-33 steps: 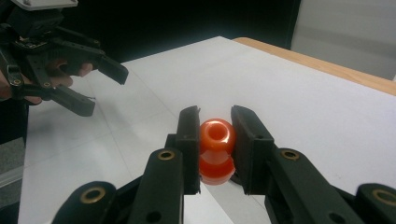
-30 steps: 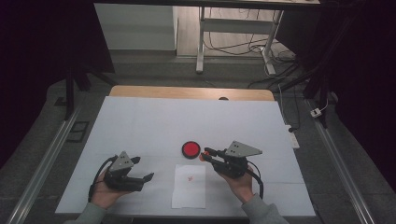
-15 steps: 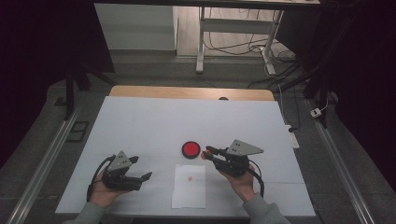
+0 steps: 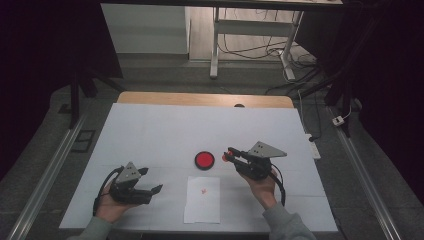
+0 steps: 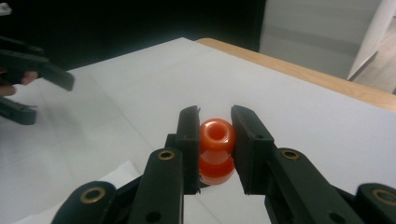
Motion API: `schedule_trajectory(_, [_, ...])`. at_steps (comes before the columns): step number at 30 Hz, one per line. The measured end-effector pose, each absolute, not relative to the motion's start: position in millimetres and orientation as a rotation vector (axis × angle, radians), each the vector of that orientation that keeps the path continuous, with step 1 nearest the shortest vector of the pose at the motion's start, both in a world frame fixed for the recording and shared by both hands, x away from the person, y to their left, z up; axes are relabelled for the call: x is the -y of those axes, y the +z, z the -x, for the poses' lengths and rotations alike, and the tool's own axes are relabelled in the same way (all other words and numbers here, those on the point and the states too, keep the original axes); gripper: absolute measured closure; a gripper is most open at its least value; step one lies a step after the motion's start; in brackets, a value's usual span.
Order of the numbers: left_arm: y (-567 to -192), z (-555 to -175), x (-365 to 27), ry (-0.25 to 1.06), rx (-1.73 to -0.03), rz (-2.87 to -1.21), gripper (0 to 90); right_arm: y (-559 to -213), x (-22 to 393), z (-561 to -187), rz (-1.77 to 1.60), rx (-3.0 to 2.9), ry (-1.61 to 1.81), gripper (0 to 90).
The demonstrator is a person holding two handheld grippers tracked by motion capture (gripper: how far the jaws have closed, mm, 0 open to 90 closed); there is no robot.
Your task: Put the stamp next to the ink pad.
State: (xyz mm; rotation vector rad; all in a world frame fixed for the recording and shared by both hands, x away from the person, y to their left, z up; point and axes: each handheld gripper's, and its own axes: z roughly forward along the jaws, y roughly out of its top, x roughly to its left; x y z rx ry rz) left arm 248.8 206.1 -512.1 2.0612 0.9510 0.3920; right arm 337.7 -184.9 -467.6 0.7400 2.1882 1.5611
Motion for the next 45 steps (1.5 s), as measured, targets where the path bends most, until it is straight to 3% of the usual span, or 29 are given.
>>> schedule_trajectory(9, [-512.8,-248.8,-207.3,0.387,-0.957,-2.064,20.3,-469.8,191.4,-356.5,-0.801,-2.154,1.518,72.3])
schedule_trajectory(25, [-514.7,-249.0,-209.3,0.383,-0.973,-2.068,20.0,-504.3,177.1,-390.0,-0.872,-2.255,1.368,72.1])
schedule_trajectory(45, [-514.7,-249.6,-208.5,0.383,-0.967,-2.078,19.9,-518.3,170.4,-398.7,-0.883,-2.295,1.290,71.9])
